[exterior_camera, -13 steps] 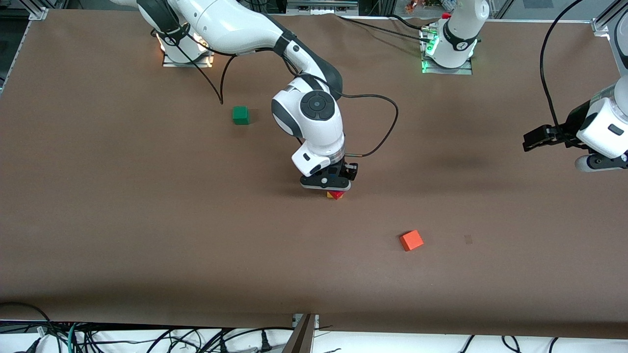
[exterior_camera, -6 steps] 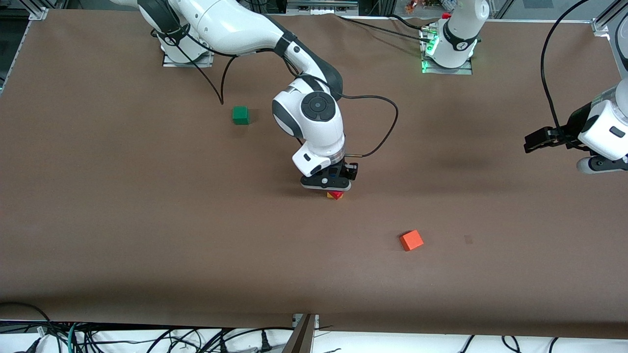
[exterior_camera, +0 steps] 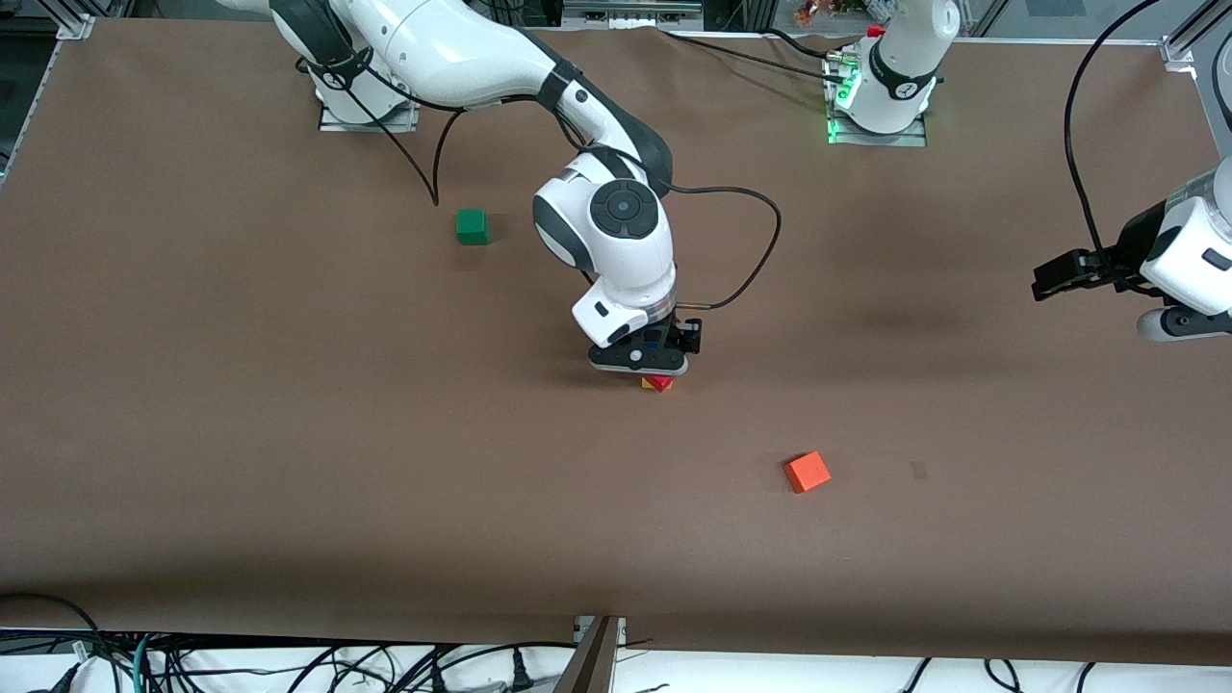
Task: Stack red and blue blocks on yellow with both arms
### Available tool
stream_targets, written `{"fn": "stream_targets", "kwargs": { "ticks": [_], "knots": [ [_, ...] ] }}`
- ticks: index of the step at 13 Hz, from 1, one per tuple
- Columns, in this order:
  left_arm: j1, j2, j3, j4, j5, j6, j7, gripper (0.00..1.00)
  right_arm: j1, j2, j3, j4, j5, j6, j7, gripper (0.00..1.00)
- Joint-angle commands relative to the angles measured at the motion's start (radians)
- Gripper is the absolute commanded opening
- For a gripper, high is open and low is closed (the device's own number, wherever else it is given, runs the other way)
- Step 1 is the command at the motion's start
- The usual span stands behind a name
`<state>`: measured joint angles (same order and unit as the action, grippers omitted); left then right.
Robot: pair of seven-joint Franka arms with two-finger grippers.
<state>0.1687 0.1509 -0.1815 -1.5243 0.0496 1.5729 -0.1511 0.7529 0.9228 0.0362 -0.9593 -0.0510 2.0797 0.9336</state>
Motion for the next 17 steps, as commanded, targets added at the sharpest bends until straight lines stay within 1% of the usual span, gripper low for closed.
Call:
{"fn": "stream_targets", "kwargs": {
  "ticks": [1, 3, 4, 5, 7, 8, 9, 11, 12, 13, 14, 15, 17],
  "knots": [
    [0.006, -0.01, 0.002, 0.0, -0.017, 0.006, 0.021, 1.0, -0.055, -0.103, 0.007, 0.004, 0.029, -0.101, -0.016, 1.0],
    [0.005, -0.008, 0.002, 0.006, -0.016, 0.006, 0.022, 1.0, -0.107, -0.172, -0.001, -0.007, 0.045, -0.16, -0.035, 1.0],
    [0.006, -0.004, 0.002, 0.01, -0.014, 0.006, 0.021, 1.0, -0.148, -0.211, -0.001, -0.033, 0.049, -0.218, -0.086, 1.0],
    [0.006, -0.002, 0.002, 0.021, -0.014, 0.006, 0.019, 1.0, -0.196, -0.254, -0.001, -0.061, 0.084, -0.275, -0.16, 1.0],
    [0.008, 0.006, 0.002, 0.023, -0.017, 0.006, 0.018, 1.0, -0.318, -0.346, -0.004, -0.128, 0.211, -0.375, -0.299, 1.0],
    [0.008, 0.007, 0.002, 0.023, -0.017, 0.006, 0.019, 1.0, -0.352, -0.401, -0.009, -0.18, 0.236, -0.401, -0.35, 1.0],
    [0.008, 0.007, 0.002, 0.024, -0.017, 0.006, 0.019, 1.0, -0.38, -0.457, -0.037, -0.243, 0.244, -0.405, -0.389, 1.0],
    [0.011, 0.007, 0.002, 0.024, -0.017, 0.006, 0.018, 1.0, -0.383, -0.589, -0.114, -0.387, 0.246, -0.423, -0.491, 1.0],
    [0.011, 0.007, 0.002, 0.024, -0.017, 0.006, 0.018, 1.0, -0.385, -0.661, -0.14, -0.473, 0.246, -0.418, -0.512, 1.0],
    [0.011, 0.007, 0.002, 0.026, -0.02, 0.006, 0.018, 1.0, -0.386, -0.715, -0.162, -0.53, 0.238, -0.42, -0.527, 1.0],
    [0.011, 0.009, 0.002, 0.026, -0.02, 0.006, 0.018, 1.0, -0.386, -0.742, -0.182, -0.556, 0.232, -0.426, -0.544, 1.0],
    [0.011, 0.009, 0.002, 0.026, -0.02, 0.006, 0.018, 1.0, -0.386, -0.755, -0.217, -0.561, 0.232, -0.45, -0.591, 1.0],
    [0.012, 0.009, 0.002, 0.026, -0.02, 0.006, 0.018, 1.0, -0.389, -0.772, -0.249, -0.567, 0.221, -0.48, -0.647, 1.0]
  ]
}}
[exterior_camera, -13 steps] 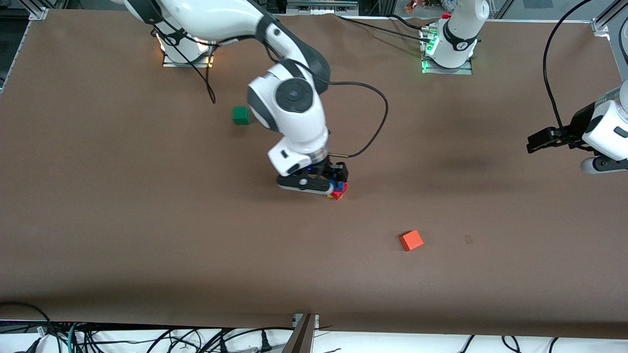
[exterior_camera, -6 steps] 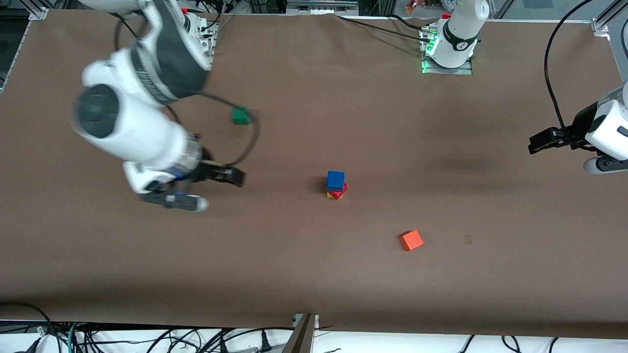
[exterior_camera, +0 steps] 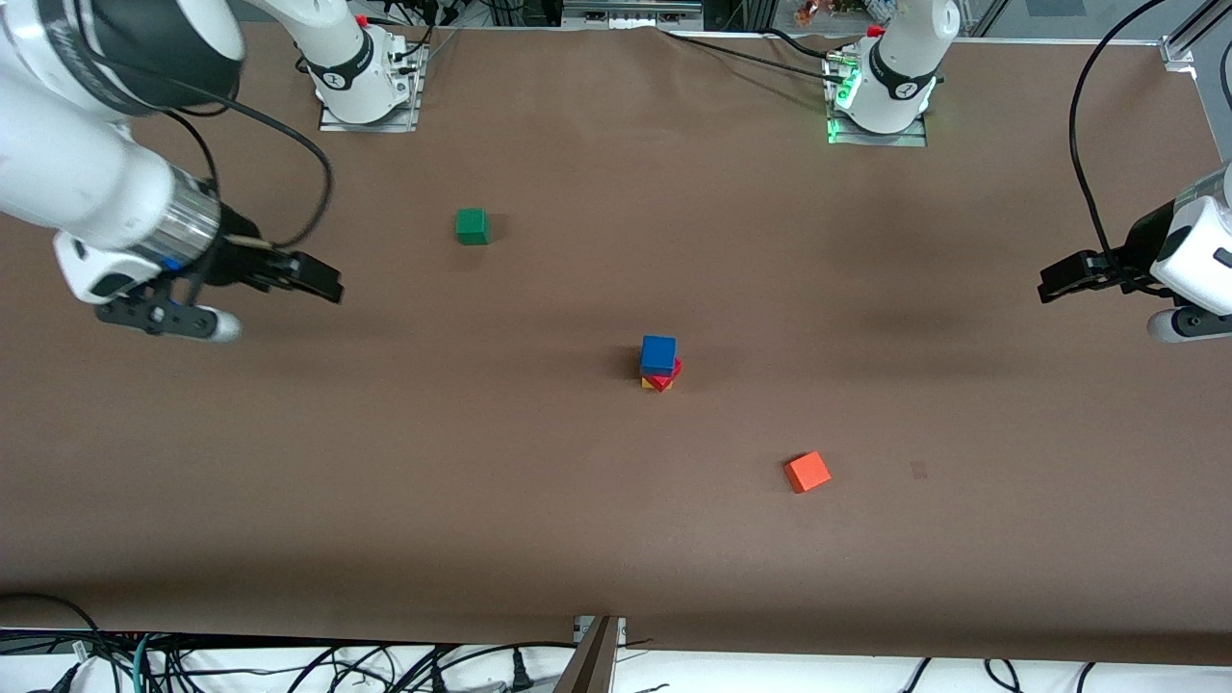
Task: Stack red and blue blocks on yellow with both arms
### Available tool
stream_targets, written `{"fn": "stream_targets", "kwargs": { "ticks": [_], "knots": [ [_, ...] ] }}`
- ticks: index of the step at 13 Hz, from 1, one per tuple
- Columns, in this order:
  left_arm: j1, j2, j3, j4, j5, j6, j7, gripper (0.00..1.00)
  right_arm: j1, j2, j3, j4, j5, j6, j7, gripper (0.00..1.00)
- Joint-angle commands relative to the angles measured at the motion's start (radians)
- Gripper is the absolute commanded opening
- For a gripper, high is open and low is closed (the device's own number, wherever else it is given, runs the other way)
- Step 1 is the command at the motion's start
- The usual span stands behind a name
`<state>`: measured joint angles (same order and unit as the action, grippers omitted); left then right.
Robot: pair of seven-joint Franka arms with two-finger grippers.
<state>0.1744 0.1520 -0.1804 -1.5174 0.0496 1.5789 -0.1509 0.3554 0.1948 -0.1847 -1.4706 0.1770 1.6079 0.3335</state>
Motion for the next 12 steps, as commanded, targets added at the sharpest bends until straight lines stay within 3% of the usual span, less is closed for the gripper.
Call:
{"fn": "stream_targets", "kwargs": {
  "ticks": [1, 5, 12],
  "knots": [
    [0.007, 0.007, 0.001, 0.019, -0.022, 0.0, 0.017, 1.0, -0.025, -0.057, -0.022, -0.072, -0.031, -0.016, -0.082, 1.0],
    [0.007, 0.007, 0.001, 0.019, -0.02, 0.0, 0.017, 1.0, -0.206, -0.136, 0.112, -0.152, -0.138, 0.001, -0.191, 1.0],
    [0.014, 0.007, 0.001, 0.019, -0.023, 0.0, 0.017, 1.0, -0.182, -0.146, 0.117, -0.136, -0.171, 0.01, -0.189, 1.0]
  ]
}}
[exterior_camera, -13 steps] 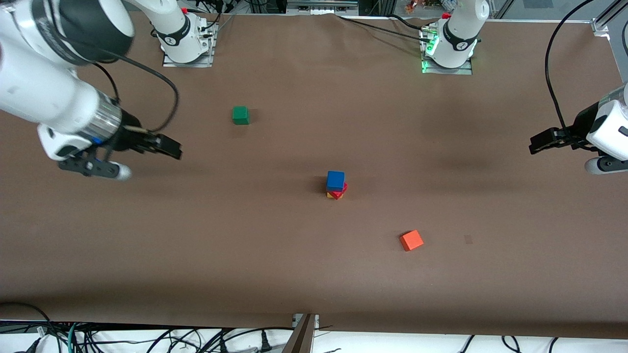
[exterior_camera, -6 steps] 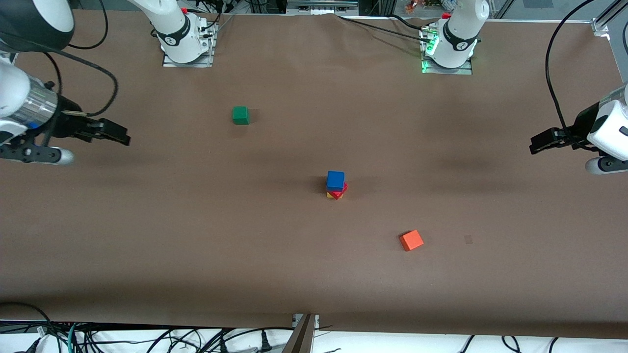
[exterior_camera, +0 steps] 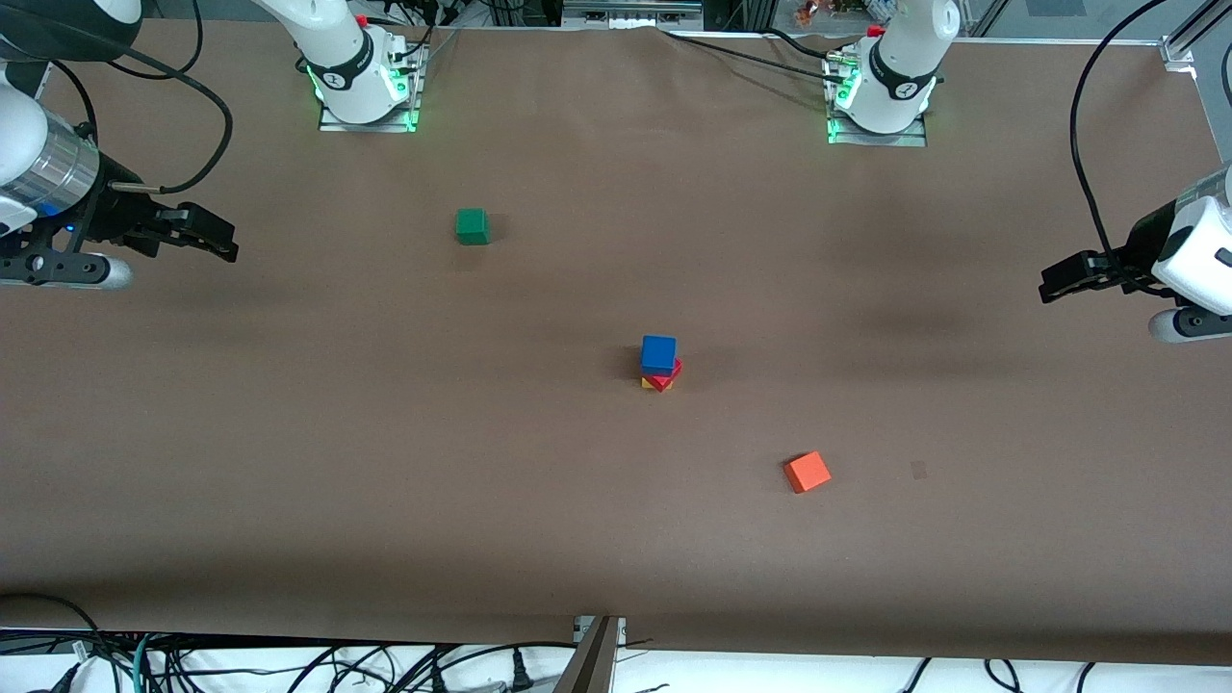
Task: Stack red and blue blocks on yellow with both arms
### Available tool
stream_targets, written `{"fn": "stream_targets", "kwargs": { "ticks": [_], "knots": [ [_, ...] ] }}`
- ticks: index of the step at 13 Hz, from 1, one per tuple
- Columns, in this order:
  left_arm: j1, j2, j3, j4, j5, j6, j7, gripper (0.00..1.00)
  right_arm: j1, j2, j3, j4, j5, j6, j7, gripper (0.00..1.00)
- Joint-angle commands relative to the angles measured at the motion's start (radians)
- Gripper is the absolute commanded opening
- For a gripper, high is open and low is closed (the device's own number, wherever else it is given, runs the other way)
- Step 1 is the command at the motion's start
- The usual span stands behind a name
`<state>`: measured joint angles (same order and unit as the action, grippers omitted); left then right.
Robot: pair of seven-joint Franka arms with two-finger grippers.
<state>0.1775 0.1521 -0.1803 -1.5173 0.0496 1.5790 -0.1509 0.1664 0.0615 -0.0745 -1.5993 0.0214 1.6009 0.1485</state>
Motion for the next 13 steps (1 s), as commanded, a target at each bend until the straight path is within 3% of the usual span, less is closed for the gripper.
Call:
{"fn": "stream_targets", "kwargs": {
  "ticks": [1, 4, 13],
  "knots": [
    [0.011, 0.007, 0.001, 0.019, -0.023, -0.001, 0.017, 1.0, 0.01, 0.006, 0.007, 0.015, -0.011, 0.02, 0.0, 1.0],
    [0.011, 0.007, 0.001, 0.019, -0.023, -0.001, 0.017, 1.0, 0.03, 0.047, 0.005, 0.078, -0.015, 0.02, -0.001, 1.0],
    [0.011, 0.007, 0.001, 0.019, -0.023, -0.001, 0.017, 1.0, 0.036, 0.064, 0.005, 0.084, -0.015, 0.021, 0.063, 1.0]
  ]
}}
